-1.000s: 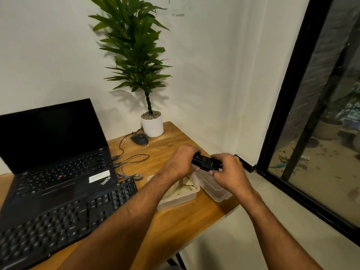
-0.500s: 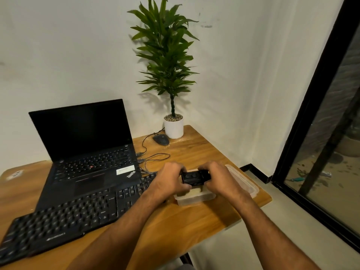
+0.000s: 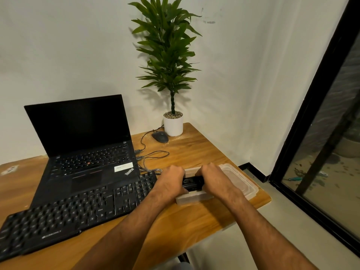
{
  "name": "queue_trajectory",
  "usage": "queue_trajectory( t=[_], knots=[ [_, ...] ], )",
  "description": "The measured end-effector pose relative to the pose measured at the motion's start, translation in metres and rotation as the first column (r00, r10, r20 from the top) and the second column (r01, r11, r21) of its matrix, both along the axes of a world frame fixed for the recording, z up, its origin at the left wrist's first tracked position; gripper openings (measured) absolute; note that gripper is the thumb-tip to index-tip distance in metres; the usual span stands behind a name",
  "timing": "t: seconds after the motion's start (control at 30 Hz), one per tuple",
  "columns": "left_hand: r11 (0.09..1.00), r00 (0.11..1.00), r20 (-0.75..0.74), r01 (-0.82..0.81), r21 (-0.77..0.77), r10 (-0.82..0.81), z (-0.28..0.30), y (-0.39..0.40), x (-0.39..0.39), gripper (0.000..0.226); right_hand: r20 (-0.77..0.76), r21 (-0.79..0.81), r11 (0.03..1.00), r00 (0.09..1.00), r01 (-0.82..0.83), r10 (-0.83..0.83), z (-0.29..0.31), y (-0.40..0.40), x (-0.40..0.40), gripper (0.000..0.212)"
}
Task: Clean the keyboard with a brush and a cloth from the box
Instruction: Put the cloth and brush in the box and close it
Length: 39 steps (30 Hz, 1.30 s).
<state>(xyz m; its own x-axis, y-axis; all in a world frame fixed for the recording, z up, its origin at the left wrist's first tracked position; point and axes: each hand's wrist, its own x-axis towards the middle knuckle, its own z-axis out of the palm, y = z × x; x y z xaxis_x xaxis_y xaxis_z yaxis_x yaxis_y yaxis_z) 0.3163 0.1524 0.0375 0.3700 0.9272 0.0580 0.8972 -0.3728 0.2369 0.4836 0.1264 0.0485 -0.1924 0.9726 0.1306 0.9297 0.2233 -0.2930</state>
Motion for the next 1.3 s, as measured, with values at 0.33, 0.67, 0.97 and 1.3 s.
queue_trajectory(
  t=[0.33,0.67,0.97,1.3],
  knots=[
    [0.998,1.000,-0.006,-0.031,-0.062,0.030,0.009,0.004,0.005,0.050,-0.099,0.087,0.994,0.993,0.067,-0.058,0.004,-0.004,0.008,0.042],
    [1.000,0.970,0.244,0.028,-0.009,-0.025,0.033,0.029,0.063,0.036,-0.237,0.095,0.881,0.870,0.464,-0.433,0.009,-0.024,0.085,0.022],
    [0.990,0.993,0.119,0.024,-0.139,-0.008,0.020,0.059,0.147,0.013,-0.131,-0.067,0.761,0.751,0.645,-0.647,-0.027,-0.049,0.122,0.019],
    [0.985,1.000,0.018,-0.002,-0.172,0.005,0.007,0.077,0.165,0.009,-0.302,-0.165,0.715,0.656,0.679,-0.692,-0.026,-0.046,0.132,0.020]
  ],
)
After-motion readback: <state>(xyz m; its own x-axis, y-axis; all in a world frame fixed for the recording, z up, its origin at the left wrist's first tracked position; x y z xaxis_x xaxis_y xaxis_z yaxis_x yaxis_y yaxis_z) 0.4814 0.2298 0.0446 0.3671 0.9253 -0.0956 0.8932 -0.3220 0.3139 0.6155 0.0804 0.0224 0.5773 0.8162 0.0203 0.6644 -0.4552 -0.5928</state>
